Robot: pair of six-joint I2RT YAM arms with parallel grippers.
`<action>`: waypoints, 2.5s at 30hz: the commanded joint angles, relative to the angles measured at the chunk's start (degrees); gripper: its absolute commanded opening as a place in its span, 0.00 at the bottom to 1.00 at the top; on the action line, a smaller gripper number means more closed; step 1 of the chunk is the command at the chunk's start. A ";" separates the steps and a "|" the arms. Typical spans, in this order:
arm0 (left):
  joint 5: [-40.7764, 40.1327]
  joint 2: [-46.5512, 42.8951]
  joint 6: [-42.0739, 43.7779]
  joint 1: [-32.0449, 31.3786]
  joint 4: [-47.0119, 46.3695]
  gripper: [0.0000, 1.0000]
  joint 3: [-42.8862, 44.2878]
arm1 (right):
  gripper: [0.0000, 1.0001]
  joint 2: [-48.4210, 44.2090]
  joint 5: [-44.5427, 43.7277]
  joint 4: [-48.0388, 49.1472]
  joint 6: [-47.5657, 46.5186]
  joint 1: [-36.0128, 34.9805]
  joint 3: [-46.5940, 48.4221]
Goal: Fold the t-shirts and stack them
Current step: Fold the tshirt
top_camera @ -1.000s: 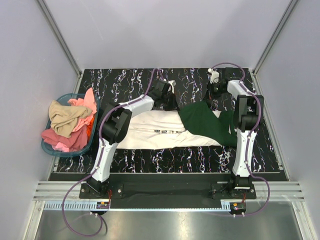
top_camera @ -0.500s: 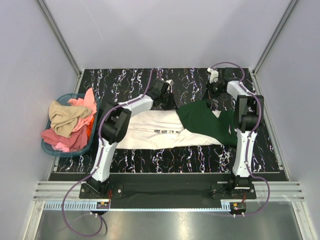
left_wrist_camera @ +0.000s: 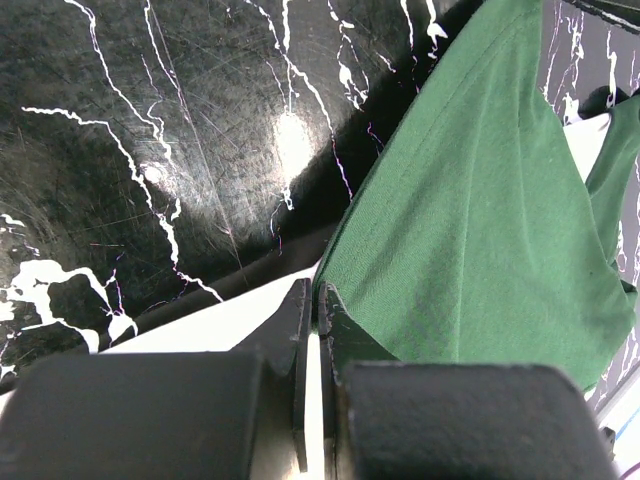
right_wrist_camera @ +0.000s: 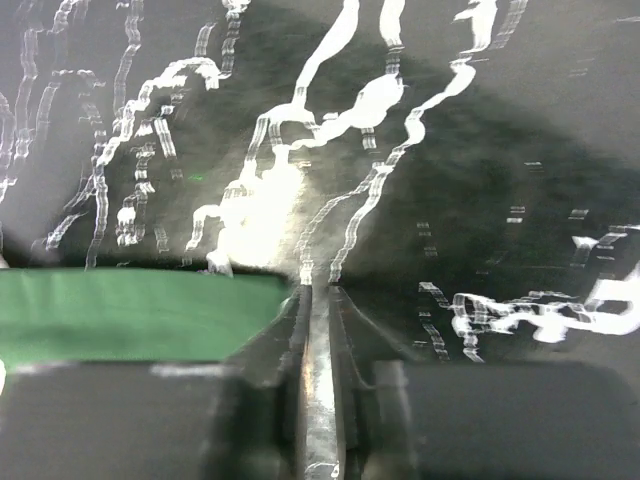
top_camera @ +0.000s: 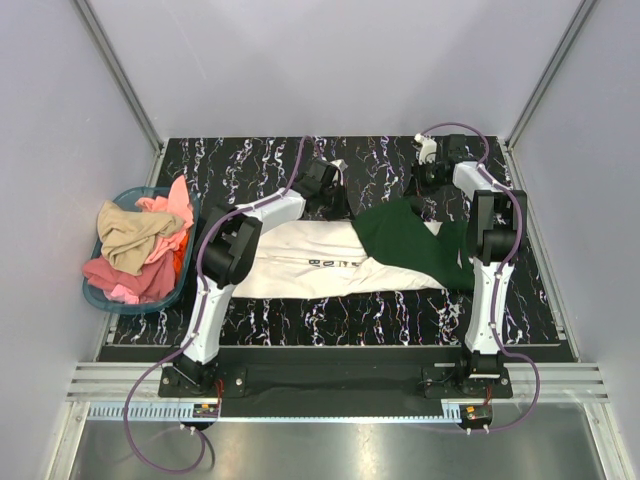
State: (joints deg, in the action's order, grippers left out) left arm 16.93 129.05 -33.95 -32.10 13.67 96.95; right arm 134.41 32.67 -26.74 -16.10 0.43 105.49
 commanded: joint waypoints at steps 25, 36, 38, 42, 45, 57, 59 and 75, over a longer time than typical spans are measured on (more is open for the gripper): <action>9.35 -16.99 4.17 -10.33 2.35 0.26 -9.13 | 0.01 -45.11 -23.41 -22.83 38.78 3.70 -42.99; 3.31 -8.29 0.38 -17.21 -4.18 0.21 -17.30 | 0.00 -40.64 -32.31 -17.03 39.92 8.89 -50.65; 2.15 -7.60 1.08 -17.30 -4.01 0.22 -18.37 | 0.00 -37.84 -32.31 -16.94 40.27 8.89 -50.65; 0.74 -6.36 1.35 -17.30 -3.56 0.22 -19.95 | 0.00 -34.04 -35.03 -16.76 41.49 9.07 -50.21; 0.04 -6.88 1.35 -17.30 -3.56 0.22 -20.48 | 0.00 -33.69 -38.72 -17.64 42.99 10.38 -49.86; 3.90 -17.78 3.54 -17.12 2.31 0.31 -17.15 | 0.00 -42.82 -34.26 -25.89 42.11 9.60 -40.37; 5.56 -19.01 3.72 -16.60 3.37 0.32 -14.87 | 0.00 -44.76 -33.29 -27.39 42.03 8.28 -38.44; 7.33 -14.98 4.69 -1.92 6.37 0.32 -10.56 | 0.00 -40.02 -24.22 -14.93 45.19 -0.16 -52.66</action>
State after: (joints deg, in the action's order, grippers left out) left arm 23.73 112.62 -30.81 -35.94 20.16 83.46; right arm 93.14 10.09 -45.95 27.53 0.16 54.61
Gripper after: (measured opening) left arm 0.321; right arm 0.009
